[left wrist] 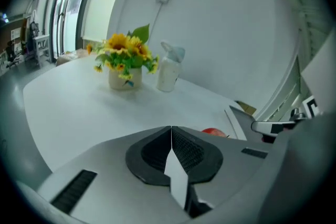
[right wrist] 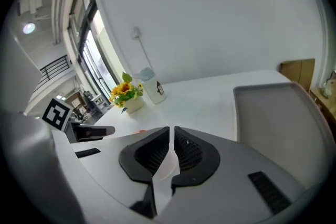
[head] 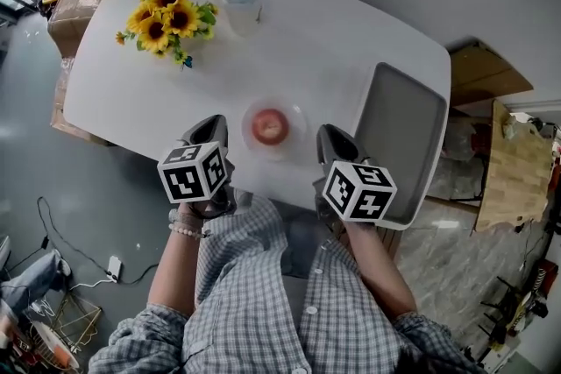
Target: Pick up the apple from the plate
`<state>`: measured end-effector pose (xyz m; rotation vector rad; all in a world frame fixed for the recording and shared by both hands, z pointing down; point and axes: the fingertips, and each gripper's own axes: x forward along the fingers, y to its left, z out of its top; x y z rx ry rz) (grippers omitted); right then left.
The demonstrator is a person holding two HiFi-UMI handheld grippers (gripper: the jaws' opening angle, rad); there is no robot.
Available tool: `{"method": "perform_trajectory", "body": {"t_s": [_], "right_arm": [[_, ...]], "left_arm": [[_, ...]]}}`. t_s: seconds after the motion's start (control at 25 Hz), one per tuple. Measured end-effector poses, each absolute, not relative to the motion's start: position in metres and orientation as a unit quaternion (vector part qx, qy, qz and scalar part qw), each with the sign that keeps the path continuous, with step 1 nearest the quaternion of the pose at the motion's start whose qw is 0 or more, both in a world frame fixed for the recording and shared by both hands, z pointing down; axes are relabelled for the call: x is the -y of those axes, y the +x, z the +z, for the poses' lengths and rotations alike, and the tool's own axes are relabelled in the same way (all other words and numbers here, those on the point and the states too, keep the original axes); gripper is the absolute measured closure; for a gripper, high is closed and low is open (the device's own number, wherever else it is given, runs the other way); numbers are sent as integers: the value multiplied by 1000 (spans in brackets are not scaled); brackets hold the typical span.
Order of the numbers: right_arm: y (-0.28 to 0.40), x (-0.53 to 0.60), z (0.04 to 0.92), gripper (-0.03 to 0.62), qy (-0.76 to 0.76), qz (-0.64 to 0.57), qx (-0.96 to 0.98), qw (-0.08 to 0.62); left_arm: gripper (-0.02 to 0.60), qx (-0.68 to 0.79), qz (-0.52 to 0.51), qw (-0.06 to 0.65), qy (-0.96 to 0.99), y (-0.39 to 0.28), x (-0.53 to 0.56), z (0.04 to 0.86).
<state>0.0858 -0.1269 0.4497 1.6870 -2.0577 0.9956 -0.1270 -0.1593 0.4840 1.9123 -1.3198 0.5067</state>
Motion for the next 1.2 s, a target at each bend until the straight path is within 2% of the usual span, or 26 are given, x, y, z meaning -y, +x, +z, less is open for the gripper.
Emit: {"method": "perform_trajectory", "body": {"t_s": [0.32,0.76,1.2], "right_arm": [[95,121,344,560,601,146,776,126],[91,106,273,563,550,53,828,94],[101,94,228,565,546,3,836,55]], "left_arm": [[572,483,150,228,832,-79,156,381],[572,431,77,47,898,-6,129,269],[572,393,70,-24,916,33,108,238]]}}
